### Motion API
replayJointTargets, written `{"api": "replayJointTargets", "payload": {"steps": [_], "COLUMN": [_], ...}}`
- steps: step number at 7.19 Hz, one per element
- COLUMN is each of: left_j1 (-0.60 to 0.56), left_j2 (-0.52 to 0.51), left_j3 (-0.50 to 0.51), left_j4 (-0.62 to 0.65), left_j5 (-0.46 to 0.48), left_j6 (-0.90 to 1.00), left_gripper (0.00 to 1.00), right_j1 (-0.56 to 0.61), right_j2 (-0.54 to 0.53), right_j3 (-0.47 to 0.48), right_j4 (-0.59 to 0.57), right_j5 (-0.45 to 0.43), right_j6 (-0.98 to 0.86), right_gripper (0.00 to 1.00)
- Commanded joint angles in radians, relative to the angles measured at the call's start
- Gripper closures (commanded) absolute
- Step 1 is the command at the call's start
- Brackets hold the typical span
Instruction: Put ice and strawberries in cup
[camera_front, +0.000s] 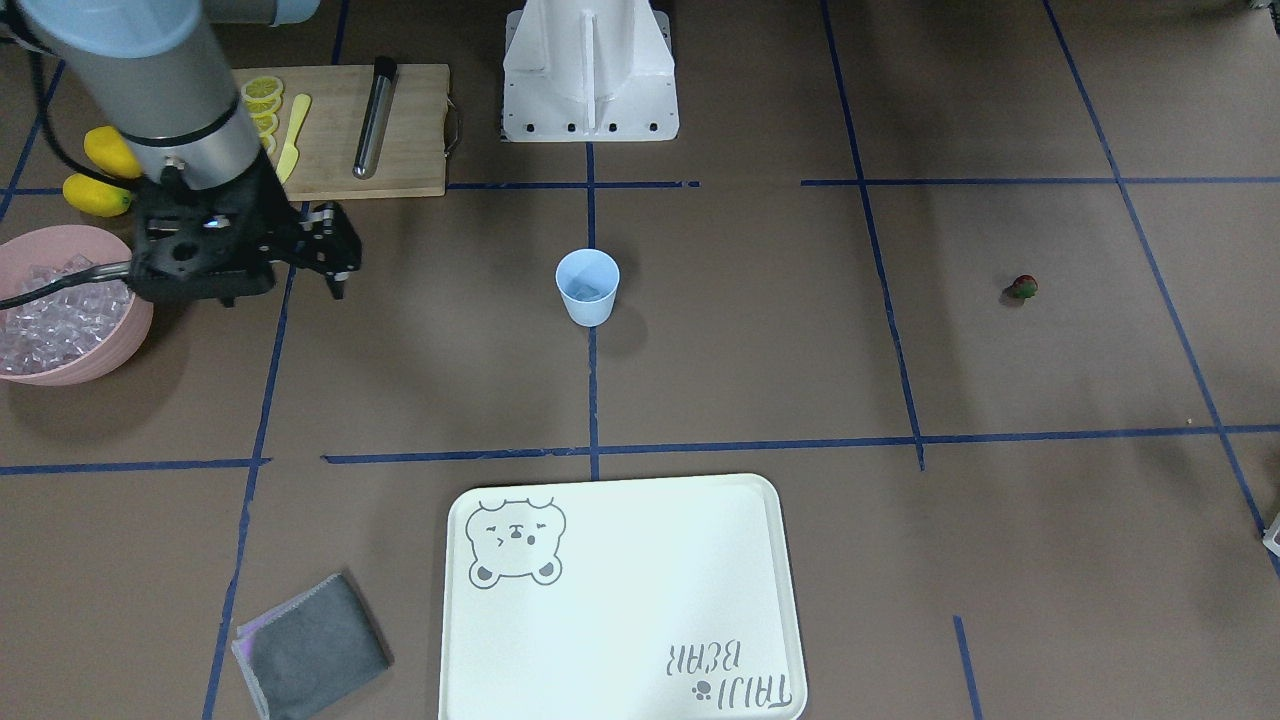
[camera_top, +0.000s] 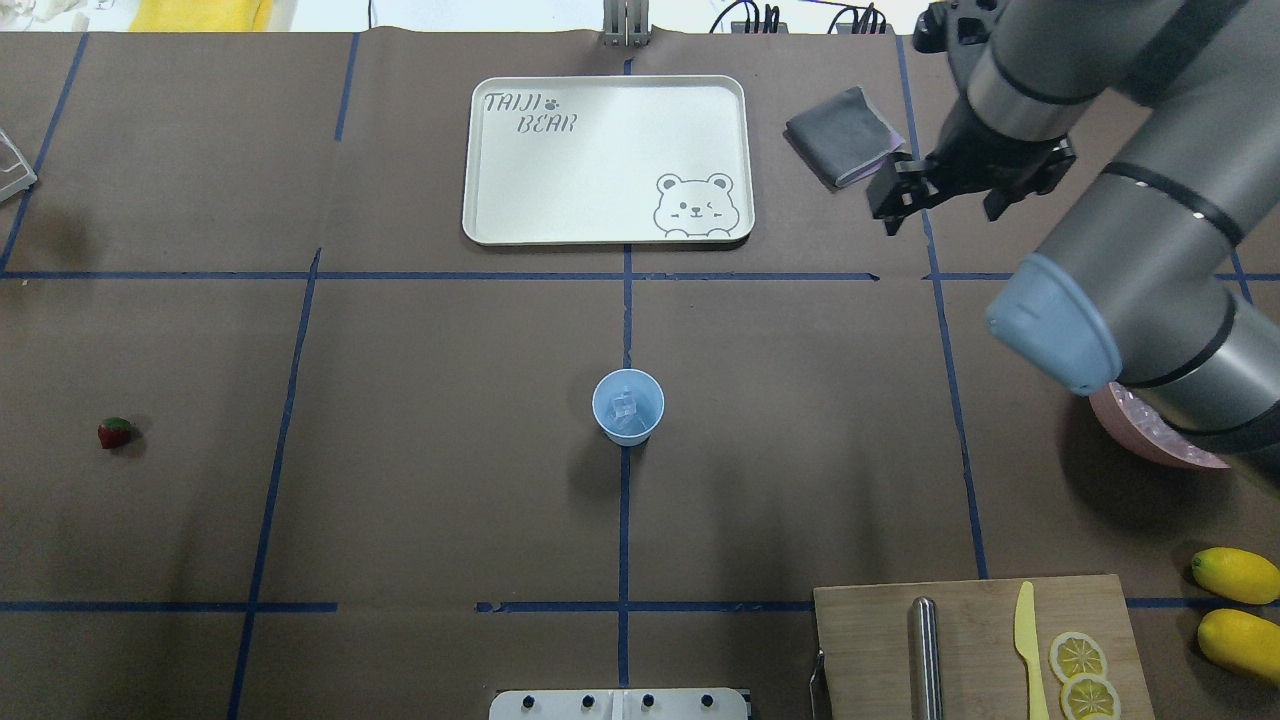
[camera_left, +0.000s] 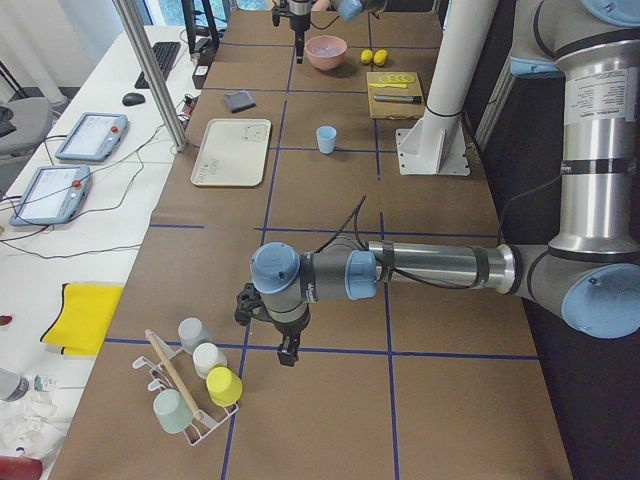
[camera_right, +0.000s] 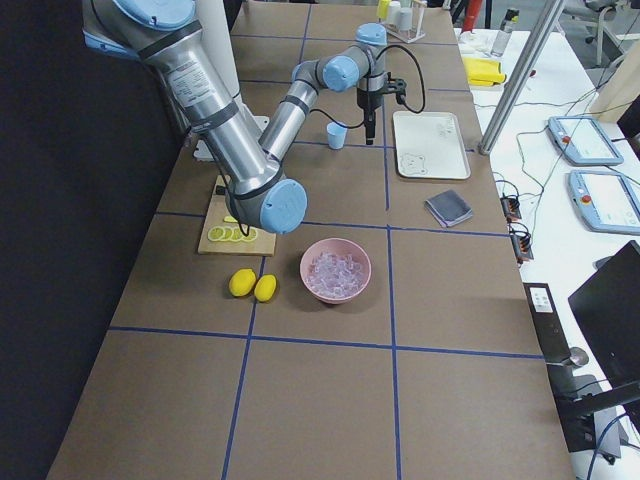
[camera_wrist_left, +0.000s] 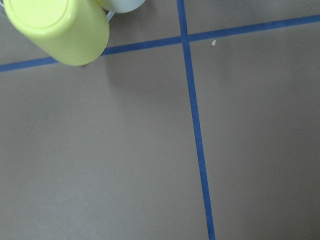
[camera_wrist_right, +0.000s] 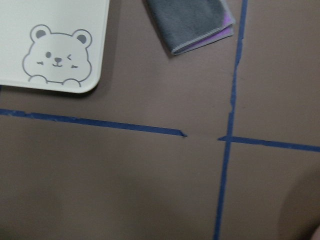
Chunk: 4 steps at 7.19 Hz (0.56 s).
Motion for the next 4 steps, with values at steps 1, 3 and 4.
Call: {"api": "replayJointTargets", "payload": {"steps": [1,3,4], "left_j1": [-0.001,-0.001,-0.001], "left_j2": [-0.037,-0.041,-0.040], "left_j3": [-0.001,0.005,0.012], "left_j4": [-0.002,-0.106,-0.158], "left_j5": [0.004,-0.001,-0.002], "left_j6": [0.002,0.002,0.002], "left_gripper": [0.00,0.00,0.00], "right_j1": [0.186,0.374,0.447], "right_j2": [-0.149,-0.266,-0.328], "right_j3": [0.004,-0.016,-0.036], "right_j4": [-0.011,-0.011,-0.009], "right_j5": [0.087,0.169,0.185], "right_j6": [-0.377,-0.690,-0.814], "right_gripper": [0.00,0.00,0.00]}}
